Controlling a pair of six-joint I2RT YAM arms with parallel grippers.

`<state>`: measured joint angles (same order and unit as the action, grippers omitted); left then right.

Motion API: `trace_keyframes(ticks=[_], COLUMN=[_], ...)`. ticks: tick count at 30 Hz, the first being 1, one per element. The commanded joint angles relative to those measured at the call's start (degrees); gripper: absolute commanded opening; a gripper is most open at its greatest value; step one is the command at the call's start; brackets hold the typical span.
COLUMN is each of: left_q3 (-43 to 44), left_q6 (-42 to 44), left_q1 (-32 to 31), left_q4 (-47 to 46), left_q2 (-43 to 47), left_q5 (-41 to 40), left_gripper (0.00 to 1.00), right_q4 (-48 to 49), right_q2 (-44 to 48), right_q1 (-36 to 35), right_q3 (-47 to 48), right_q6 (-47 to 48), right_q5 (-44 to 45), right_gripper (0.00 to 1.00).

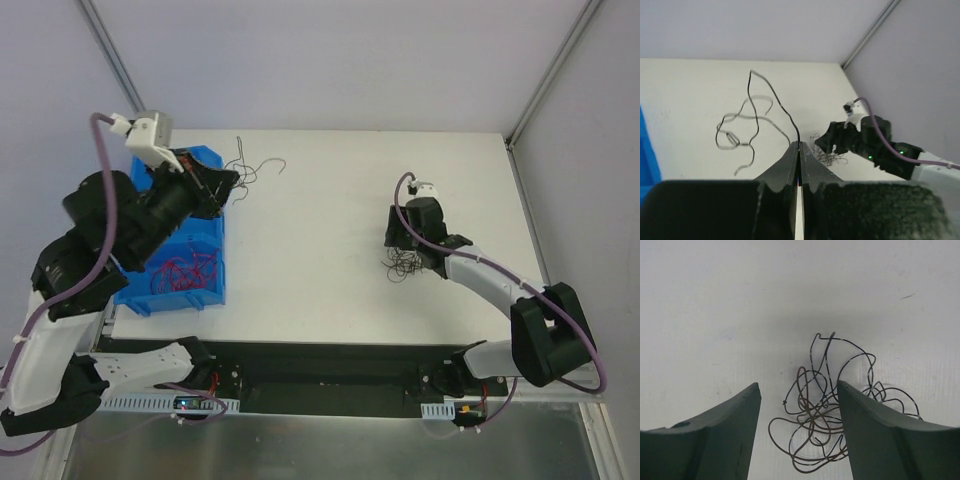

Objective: Untangle the cables

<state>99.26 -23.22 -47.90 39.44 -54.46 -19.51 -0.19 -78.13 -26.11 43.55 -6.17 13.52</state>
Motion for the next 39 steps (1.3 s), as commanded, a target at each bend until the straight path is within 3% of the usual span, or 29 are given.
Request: trace_keyframes(ticks=[1,4,8,19,27,39], left_q3=[-2.0,-4.2,-7.1,-15.2,-17.1,-20.2], left_q6=[2.9,3.0,3.0,-0.7,-0.9,-1.4], left_q1=[0.2,1.0,5.3,28.7,40.2,47.5], left_q4=[3.9,4.9,5.4,5.3,2.9,-0.5], left_q2=[-3.1,-4.2,-4.9,-8.9,-14.4,-22.0], left_q5=[-5.5,-6.8,-4.6,10.6,11.7,9.0], left_gripper=[0.0,0.0,0.0,0.0,0.0,0.0], right_q4=[5.6,11.5,11.4,11.9,12.2,12.3], right_q2=[0.3,-0.7,-1.4,-3.7,-4.0,-5.0], right_q1=[-0.2,-0.2,-0.3,-0.3,-0.3,-0.2], right_q3=[-2.6,-6.8,-5.5,-2.9,-2.3,-1.7], right_q6=[1.4,-0.4,-0.9,-1.6,-2.0,-2.2], right_q5=[-8.1,-10.2,-12.9,-15.6,-16.4,-17.1], right_gripper=[0.67,0.72,0.72,0.72,0.72,0.72])
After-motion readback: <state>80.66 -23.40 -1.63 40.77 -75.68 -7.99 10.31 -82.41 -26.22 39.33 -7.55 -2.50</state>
